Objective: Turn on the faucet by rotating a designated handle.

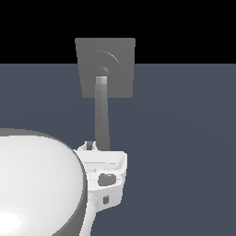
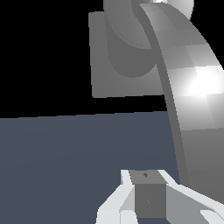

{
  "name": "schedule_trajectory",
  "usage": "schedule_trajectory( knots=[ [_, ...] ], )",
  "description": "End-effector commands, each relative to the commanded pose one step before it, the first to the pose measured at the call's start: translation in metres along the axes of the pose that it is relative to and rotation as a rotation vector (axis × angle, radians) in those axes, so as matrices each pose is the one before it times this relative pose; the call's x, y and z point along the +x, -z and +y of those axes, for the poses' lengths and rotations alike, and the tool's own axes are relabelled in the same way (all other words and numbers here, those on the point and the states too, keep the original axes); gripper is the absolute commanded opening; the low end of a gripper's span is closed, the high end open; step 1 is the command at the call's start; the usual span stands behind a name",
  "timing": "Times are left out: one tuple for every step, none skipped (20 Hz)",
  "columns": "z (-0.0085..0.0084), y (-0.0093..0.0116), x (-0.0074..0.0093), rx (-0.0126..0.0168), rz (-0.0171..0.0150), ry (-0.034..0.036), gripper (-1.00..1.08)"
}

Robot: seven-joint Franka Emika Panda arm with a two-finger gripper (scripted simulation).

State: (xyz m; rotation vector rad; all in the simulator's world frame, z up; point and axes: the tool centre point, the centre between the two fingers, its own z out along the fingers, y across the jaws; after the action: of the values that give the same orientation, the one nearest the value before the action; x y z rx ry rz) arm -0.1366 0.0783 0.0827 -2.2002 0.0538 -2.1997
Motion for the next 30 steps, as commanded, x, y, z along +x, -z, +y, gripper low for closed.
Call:
schedule_trajectory(
  knots=[
    [0.01788,-0.00066,0.00204,-0.01676,0.00133,0.00751,-1.0],
    [0.00361,0.00002,0.0003,0.0,0.0,0.0,-1.0],
    [0.00361,0.00002,0.0003,0.0,0.0,0.0,-1.0],
    [0.00361,0.00002,0.00029,0.0,0.0,0.0,-1.0],
    [0.0036,-0.00002,0.00012,-0.00004,-0.00037,0.00032,-1.0],
    [0.00361,0.00002,0.00029,0.0,0.0,0.0,-1.0],
    [0.0036,0.00002,0.00029,0.0,0.0,0.0,-1.0],
    [0.0036,0.00001,0.00029,0.0,0.0,0.0,-1.0],
    [0.0036,0.00001,0.00029,0.0,0.0,0.0,-1.0],
    [0.00359,0.00001,0.00028,0.0,0.0,0.0,-1.0],
    [0.00359,0.00001,0.00028,0.0,0.0,0.0,-1.0],
    [0.00358,-0.00002,0.00014,-0.00007,-0.0003,0.00038,-1.0],
    [0.00358,0.00001,0.00028,0.0,0.0,0.0,-1.0],
    [0.00357,0.00001,0.00027,0.0,0.0,0.0,-1.0],
    [0.00357,0.0,0.00027,0.0,0.0,0.0,-1.0],
    [0.00356,0.0,0.00027,0.0,0.0,0.0,-1.0],
    [0.00356,0.0,0.00027,0.0,0.0,0.0,-1.0],
    [0.00355,-0.00002,0.0002,-0.0001,-0.00014,0.00046,-1.0],
    [0.00355,0.0,0.00026,0.0,0.0,0.0,-1.0],
    [0.00354,-0.00001,0.00025,0.0,0.0,0.0,-1.0],
    [0.00353,-0.00001,0.00025,0.0,0.0,0.0,-1.0],
    [0.00353,-0.00002,0.00024,0.0,0.0,0.0,-1.0],
    [0.00352,-0.00002,0.00024,0.0,0.0,0.0,-1.0],
    [0.00351,-0.00004,0.00022,0.0,0.0,0.0,-1.0],
    [0.0,0.0,0.0,0.0,0.0,0.0,-1.0],
    [-0.00746,0.00636,-0.00705,0.00561,-0.01934,-0.00483,-1.0],
    [0.00283,-0.00013,0.00267,-0.00015,0.00045,0.00012,-1.0],
    [0.00283,-0.00013,0.00267,-0.00015,0.00045,0.00012,-1.0],
    [0.00282,-0.00013,0.00266,-0.00015,0.00045,0.00012,-1.0],
    [0.00284,-0.00011,0.00273,-0.00022,0.00063,0.00017,-1.0]
  ],
)
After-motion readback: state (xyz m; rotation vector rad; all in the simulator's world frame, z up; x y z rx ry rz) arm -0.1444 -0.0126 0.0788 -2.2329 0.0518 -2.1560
